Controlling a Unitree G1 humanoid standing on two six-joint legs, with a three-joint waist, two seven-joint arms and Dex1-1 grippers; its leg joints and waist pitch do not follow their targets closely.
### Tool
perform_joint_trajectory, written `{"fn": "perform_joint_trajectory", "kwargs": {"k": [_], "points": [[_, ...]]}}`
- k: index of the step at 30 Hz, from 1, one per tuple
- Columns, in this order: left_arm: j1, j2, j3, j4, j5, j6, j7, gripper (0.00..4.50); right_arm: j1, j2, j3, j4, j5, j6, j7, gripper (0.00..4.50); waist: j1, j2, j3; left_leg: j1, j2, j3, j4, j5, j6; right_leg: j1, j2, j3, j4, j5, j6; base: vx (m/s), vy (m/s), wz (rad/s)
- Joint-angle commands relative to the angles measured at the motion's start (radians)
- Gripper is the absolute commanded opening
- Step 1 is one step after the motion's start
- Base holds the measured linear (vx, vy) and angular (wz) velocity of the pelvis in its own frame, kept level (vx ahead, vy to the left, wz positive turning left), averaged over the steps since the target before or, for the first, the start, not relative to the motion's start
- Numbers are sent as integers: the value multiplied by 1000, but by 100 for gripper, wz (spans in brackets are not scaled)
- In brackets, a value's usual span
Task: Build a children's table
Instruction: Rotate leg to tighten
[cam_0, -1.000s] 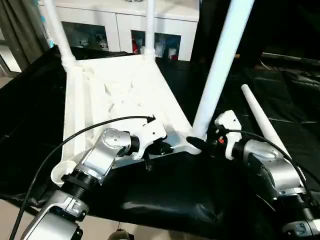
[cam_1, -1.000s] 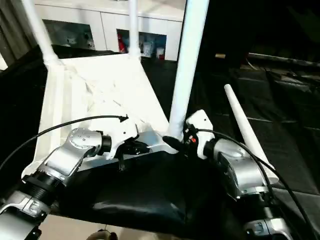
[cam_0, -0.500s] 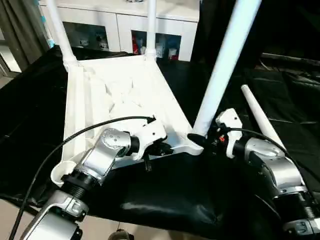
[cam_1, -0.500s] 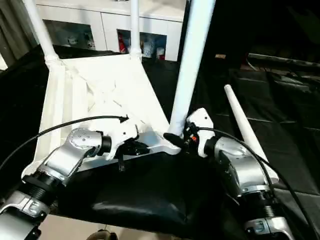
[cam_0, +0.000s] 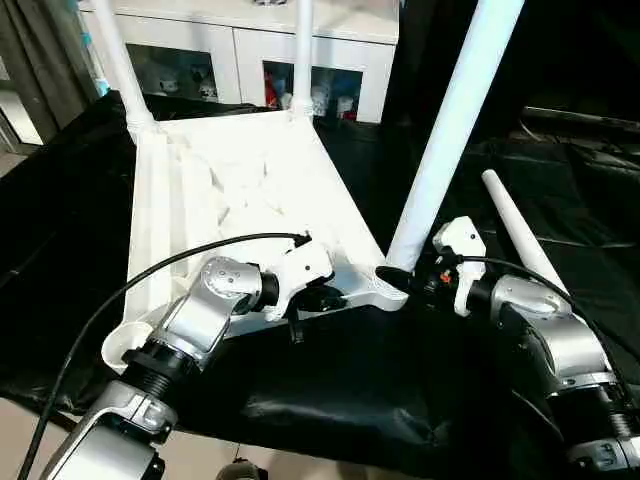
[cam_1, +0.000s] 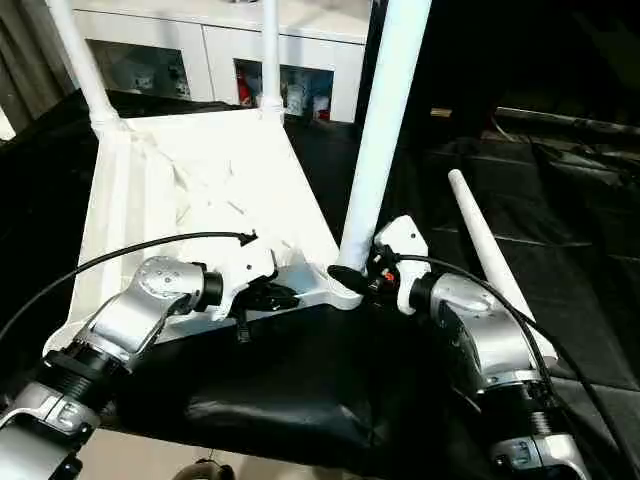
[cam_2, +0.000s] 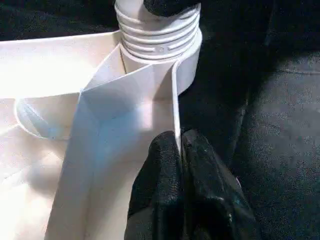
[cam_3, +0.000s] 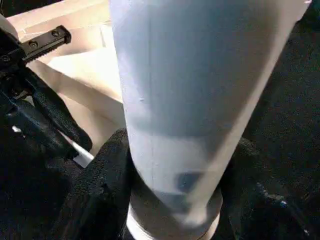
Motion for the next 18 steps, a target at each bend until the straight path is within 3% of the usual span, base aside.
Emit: {"fn": "perform_joint_trajectory", "kwargs": {"k": [1,12,14,16,17,18], "points": [[-14,-12,-10,-41,-12,-7,-13,0,24,12,12,26,-7,30,-25,206,-3,-7,-77,29,23,1,-72,-236,16,40,-20,19,-64,-155,-226,0,0,0],[-27,-31,-5,-17,-3,19,22,0,21,70,11,48,-39,53,-138,204,-10,-7,-73,30,23,-2,-79,-299,-12,36,-20,19,-73,-235,-202,0,0,0],[-49,-54,10,25,16,42,93,0,5,112,-10,70,-48,66,-223,204,-14,-6,-69,31,22,-3,-82,-325,-27,30,-19,20,-76,-278,-191,0,0,0],[-117,-128,54,150,40,93,271,0,-50,224,-82,160,-58,97,-473,204,-18,-11,-69,35,20,-4,-83,-354,-47,25,-21,19,-81,-333,-177,0,0,0],[-117,-128,54,150,40,93,271,0,-50,224,-82,160,-58,97,-473,204,-24,-8,-66,38,16,-7,-85,-396,-70,19,-22,17,-88,-408,-163,0,0,0],[-149,-162,70,204,47,110,341,0,-75,271,-110,203,-57,106,-570,204,-24,-9,-68,41,16,-11,-84,-411,-75,21,-25,14,-92,-440,-150,-53,3,-3]]}}
